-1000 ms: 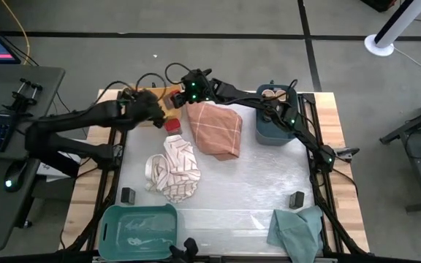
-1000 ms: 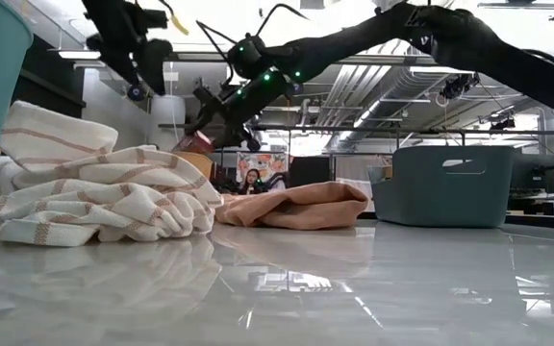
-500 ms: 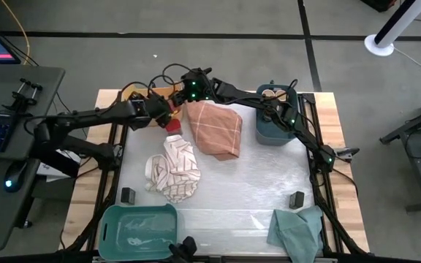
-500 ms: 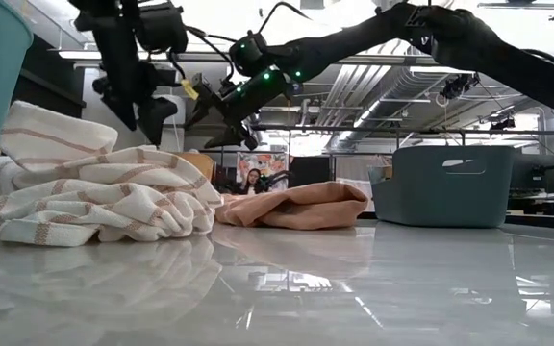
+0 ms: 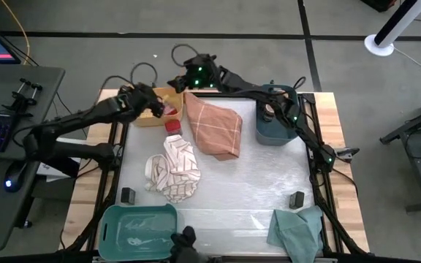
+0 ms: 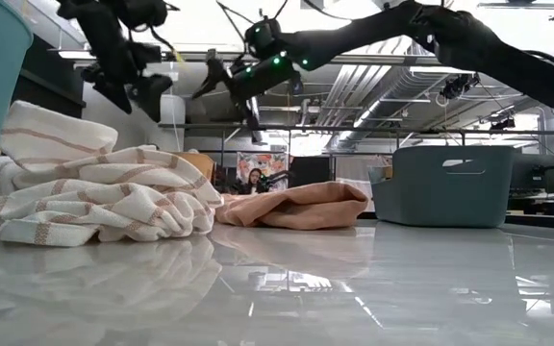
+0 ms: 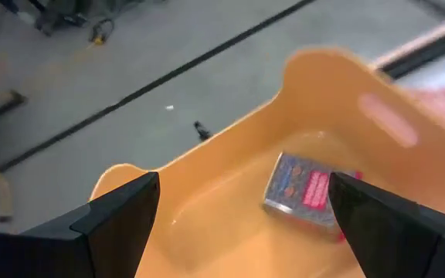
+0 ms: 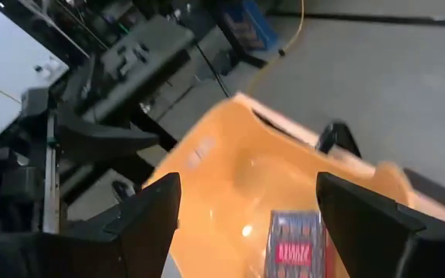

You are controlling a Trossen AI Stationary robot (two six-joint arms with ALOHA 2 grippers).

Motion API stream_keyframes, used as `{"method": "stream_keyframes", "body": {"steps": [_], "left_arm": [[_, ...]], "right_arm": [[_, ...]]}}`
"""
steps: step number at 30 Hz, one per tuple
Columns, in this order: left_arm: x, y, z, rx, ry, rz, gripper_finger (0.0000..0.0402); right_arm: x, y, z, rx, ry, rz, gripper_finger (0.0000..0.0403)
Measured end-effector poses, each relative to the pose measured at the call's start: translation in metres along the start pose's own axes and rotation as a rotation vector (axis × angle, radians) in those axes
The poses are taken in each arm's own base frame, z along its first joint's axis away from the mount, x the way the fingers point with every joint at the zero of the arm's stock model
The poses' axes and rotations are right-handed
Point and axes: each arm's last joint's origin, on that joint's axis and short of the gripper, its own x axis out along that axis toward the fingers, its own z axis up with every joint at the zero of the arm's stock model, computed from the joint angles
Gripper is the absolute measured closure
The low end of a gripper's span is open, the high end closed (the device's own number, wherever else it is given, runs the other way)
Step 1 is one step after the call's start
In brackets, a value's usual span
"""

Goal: Sort spices by type
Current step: Put the right red seasoning can into the yellow bin

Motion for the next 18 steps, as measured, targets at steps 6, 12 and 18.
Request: {"method": "stream_keyframes", "body": {"steps": [6,12,18], "left_arm": [[0.031,0.021,0.008,-0.189,0.206,-0.243,0.0042],[0.084,0.029,0.025,-0.288,0.473,-0.345,0.0042],[0.114,0.016,0.034,-0.147,0.534,-0.411,0.005]], "right_arm": [[-0.02,-0.012,0.027,0.028,-0.008,0.07,0.0105],[-0.038,-0.025,0.045,0.076,0.035,0.121,0.0105],[-0.047,-0.026,0.05,0.06,0.074,0.151,0.0105]]}}
